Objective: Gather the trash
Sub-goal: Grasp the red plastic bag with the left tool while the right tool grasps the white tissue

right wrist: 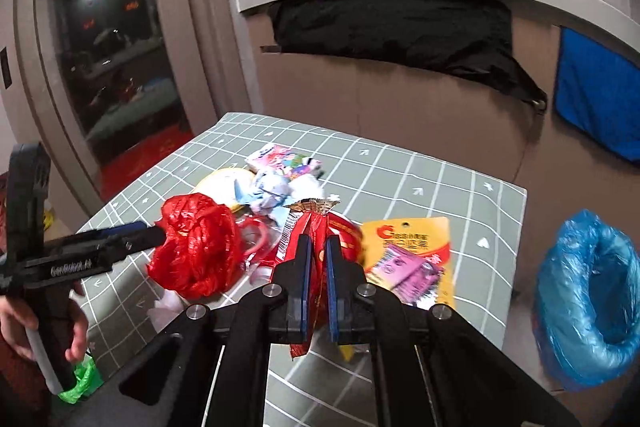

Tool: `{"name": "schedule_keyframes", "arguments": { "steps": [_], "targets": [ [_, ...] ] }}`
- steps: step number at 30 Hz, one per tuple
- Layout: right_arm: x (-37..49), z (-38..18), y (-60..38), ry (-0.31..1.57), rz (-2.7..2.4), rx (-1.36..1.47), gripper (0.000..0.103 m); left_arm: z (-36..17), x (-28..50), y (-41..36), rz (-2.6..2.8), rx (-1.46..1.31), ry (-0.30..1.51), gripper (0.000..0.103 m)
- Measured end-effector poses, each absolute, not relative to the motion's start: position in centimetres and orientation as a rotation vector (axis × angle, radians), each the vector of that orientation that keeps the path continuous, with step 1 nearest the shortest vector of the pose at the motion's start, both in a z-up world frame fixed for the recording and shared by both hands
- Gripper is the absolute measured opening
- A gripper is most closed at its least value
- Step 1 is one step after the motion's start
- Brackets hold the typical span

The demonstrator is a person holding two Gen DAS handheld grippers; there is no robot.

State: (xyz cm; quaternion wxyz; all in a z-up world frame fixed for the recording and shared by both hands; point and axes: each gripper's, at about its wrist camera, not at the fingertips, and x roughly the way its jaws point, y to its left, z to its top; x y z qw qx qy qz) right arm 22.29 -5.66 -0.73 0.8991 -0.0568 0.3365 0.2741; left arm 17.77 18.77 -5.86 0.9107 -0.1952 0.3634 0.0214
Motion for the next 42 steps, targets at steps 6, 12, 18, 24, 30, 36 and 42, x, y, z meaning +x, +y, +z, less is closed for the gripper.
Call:
{"name": "schedule_keyframes", "arguments": {
  "steps": [6, 12, 18, 24, 30, 36, 42],
  "targets": [
    [21.9, -0.4, -8.0, 0.687, 0.536, -0.079, 0.006, -7.1, 19.8, 18.2, 0.102, -0.349, 0.791, 0.063],
    [20.8, -2.1, -8.3, 0.719, 0.569, -0.073, 0.008, -8.1, 20.5, 19.7, 0.072, -0.487, 0.81, 0.063],
    [19.3, -3.5, -9.5, 0.738, 0.55, -0.029, 0.063, -8.8, 21.2, 20.1, 0.029, -0.57, 0.847, 0.063],
    [18.3, -6.1, -11.0, 0.835, 0.511, 0.036, 0.063, -9.0, 21.8, 19.3, 0.043, -0.573, 0.84, 0.063],
    [16.7, -6.1, -8.6, 0.853, 0.615, -0.013, 0.063, -7.8, 20.5, 19.4, 0.027, -0.529, 0.799, 0.045],
    [15.6, -5.5, -3.1, 0.845, 0.798, -0.125, 0.063, -5.4, 16.2, 21.7, 0.04, -0.487, 0.713, 0.038],
    [15.7, -6.3, 3.4, 0.851, 0.917, -0.252, 0.063, -2.8, 11.8, 24.7, 0.14, -0.45, 0.598, 0.038]
  ]
}}
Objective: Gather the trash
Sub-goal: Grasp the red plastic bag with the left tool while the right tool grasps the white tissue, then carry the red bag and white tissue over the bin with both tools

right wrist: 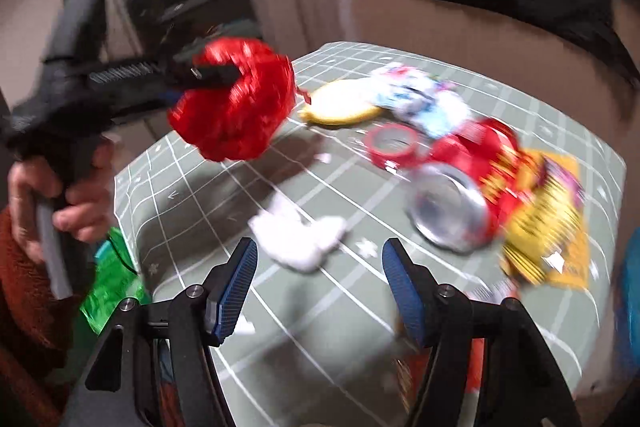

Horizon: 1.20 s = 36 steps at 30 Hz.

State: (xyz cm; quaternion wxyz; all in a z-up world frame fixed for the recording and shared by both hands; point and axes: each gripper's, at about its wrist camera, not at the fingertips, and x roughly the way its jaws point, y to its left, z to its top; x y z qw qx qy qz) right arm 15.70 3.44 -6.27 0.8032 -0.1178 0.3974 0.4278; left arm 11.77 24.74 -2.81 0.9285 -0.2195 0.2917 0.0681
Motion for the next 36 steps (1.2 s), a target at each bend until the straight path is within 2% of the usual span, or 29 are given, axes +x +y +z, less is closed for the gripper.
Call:
{"name": "schedule_keyframes", "arguments": {
  "steps": [8, 12, 15, 26, 36],
  "targets": [
    [16.7, -9.7, 7.8, 0.906, 0.923, -0.411, 0.058, -3.0, 9.6, 26.4, 0.159, -0.453, 0.585, 0.036],
    [17.0, -10.1, 7.0, 0.939, 0.9, -0.385, 0.03, -3.9, 9.7, 26.9, 0.167, -0.48, 0.61, 0.036],
    [16.8, -8.7, 5.7, 0.9, 0.892, -0.361, 0.025, -4.0, 9.8, 26.2, 0.162, -0.477, 0.624, 0.036],
    [17.7, -1.1, -4.6, 0.755, 0.719, -0.152, 0.024, -0.2, 10.9, 19.1, 0.037, -0.355, 0.609, 0.036],
    [19.0, 6.8, -19.1, 0.526, 0.451, -0.013, 0.024, 6.5, 17.2, 4.7, -0.204, -0.234, 0.517, 0.036]
  ]
}}
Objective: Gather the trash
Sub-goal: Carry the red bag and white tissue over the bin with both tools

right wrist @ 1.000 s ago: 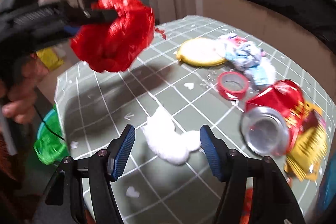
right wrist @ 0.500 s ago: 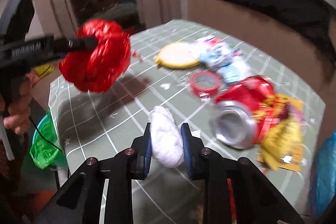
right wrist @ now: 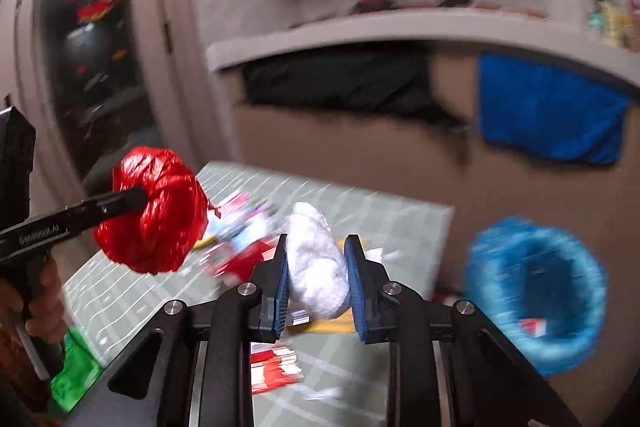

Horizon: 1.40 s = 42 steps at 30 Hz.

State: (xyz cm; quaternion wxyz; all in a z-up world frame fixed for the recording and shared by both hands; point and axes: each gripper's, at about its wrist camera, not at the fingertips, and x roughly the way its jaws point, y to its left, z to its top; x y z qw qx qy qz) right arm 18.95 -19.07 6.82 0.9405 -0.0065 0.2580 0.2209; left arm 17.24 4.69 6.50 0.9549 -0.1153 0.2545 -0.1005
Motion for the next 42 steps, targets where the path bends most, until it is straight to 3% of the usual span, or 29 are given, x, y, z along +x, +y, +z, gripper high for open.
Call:
{"name": "schedule_keyframes", "arguments": {
  "steps": [8, 17, 42],
  "targets": [
    [21.0, 9.0, -30.3, 0.45, 0.237, 0.058, 0.024, 7.0, 23.8, -8.1, -0.356, -0.175, 0.518, 0.036],
    [23.9, 6.0, -36.9, 0.48, 0.107, 0.113, 0.024, 4.6, 29.3, -16.8, -0.437, -0.111, 0.564, 0.036],
    [31.2, -2.7, -43.2, 0.636, 0.045, 0.253, 0.025, -4.3, 37.6, -24.4, -0.467, -0.073, 0.78, 0.036]
  ]
}}
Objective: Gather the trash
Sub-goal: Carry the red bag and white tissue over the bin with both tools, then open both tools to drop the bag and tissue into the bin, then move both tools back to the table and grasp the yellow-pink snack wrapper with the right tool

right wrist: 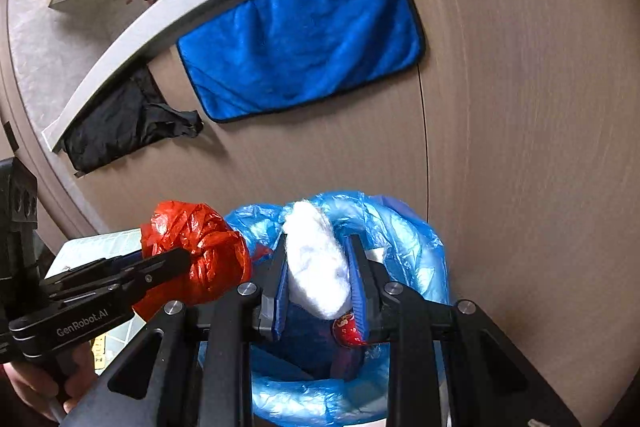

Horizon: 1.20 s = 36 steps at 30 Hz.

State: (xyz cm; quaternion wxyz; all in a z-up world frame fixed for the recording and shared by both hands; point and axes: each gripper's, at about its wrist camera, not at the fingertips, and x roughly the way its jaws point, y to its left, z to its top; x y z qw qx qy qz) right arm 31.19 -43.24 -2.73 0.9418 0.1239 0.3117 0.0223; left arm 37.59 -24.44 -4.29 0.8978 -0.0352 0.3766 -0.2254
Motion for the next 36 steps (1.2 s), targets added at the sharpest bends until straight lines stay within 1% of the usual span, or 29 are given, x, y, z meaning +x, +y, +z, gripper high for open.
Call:
{"name": "schedule_keyframes", "arguments": {
  "steps": [7, 9, 10, 11, 12, 13, 18, 23, 26, 30, 36],
  "targets": [
    [32.1, -3.9, -43.3, 0.662, 0.047, 0.255, 0.025, -5.4, 38.6, -25.0, -0.469, -0.072, 0.804, 0.036],
    [32.1, -4.0, -43.3, 0.658, 0.052, 0.259, 0.029, -5.5, 38.9, -24.9, -0.477, -0.092, 0.81, 0.036],
    [32.0, -4.0, -43.3, 0.655, 0.053, 0.26, 0.038, -5.5, 39.0, -24.9, -0.481, -0.105, 0.812, 0.037],
    [32.0, -4.0, -43.3, 0.654, 0.049, 0.26, 0.045, -5.4, 39.2, -24.8, -0.479, -0.117, 0.81, 0.041],
    [31.8, -4.0, -43.3, 0.648, 0.041, 0.263, 0.06, -5.2, 39.3, -24.5, -0.474, -0.133, 0.808, 0.044],
    [31.6, -4.0, -43.4, 0.638, 0.028, 0.267, 0.063, -5.0, 39.3, -24.3, -0.465, -0.141, 0.803, 0.045],
    [30.6, -3.7, -43.6, 0.637, 0.015, 0.288, 0.063, -3.0, 38.7, -23.0, -0.42, -0.161, 0.727, 0.048],
    [29.1, -2.6, -43.0, 0.623, 0.029, 0.294, 0.063, -0.6, 37.3, -20.4, -0.416, -0.213, 0.727, 0.048],
    [27.8, -1.7, -41.7, 0.607, 0.046, 0.276, 0.063, 1.2, 34.6, -17.5, -0.385, -0.226, 0.689, 0.048],
    [26.0, -0.6, -38.8, 0.594, 0.113, 0.254, 0.063, 2.8, 30.6, -13.1, -0.308, -0.158, 0.629, 0.048],
    [23.5, -0.2, -31.7, 0.593, 0.249, 0.192, 0.063, 3.0, 25.0, -4.1, -0.134, -0.096, 0.579, 0.048]
  ]
}}
